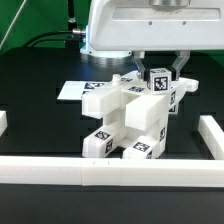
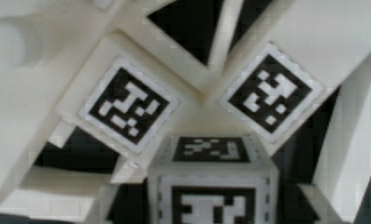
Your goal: Assemble chair
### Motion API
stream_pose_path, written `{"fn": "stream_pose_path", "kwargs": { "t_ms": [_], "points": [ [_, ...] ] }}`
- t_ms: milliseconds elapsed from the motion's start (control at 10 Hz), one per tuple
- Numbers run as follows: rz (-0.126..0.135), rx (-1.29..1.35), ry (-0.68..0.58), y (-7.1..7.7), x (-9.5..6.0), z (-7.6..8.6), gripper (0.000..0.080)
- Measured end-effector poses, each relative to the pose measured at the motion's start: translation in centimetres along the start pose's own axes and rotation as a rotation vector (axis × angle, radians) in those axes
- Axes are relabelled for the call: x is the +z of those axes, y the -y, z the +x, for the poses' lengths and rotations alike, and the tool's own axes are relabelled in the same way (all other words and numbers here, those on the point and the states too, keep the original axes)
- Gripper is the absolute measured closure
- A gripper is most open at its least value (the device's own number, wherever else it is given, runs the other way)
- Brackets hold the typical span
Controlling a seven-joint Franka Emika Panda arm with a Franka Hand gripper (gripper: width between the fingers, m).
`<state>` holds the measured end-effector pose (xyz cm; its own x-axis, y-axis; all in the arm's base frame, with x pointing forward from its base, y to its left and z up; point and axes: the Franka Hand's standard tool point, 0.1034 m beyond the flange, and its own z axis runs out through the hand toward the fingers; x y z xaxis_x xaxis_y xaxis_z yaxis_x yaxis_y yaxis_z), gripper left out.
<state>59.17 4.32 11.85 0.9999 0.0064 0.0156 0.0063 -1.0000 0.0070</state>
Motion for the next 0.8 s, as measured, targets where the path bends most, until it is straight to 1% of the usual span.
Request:
{"fn": "stream_pose_path", "kwargs": {
  "t_ms": [200,300,600,800],
  "points": [
    [0.015,0.176,-0.004,-0.10,0.05,0.02,0.0515],
    [0.025,0.310,-0.005,-0.05,0.05,0.05,0.0515],
    [0.029,0.541,-0.014,0.15,0.05,0.16,0.0515],
    [0.036,0.636,-0.012,0.18,0.04,0.17,0.0515]
  ]
}}
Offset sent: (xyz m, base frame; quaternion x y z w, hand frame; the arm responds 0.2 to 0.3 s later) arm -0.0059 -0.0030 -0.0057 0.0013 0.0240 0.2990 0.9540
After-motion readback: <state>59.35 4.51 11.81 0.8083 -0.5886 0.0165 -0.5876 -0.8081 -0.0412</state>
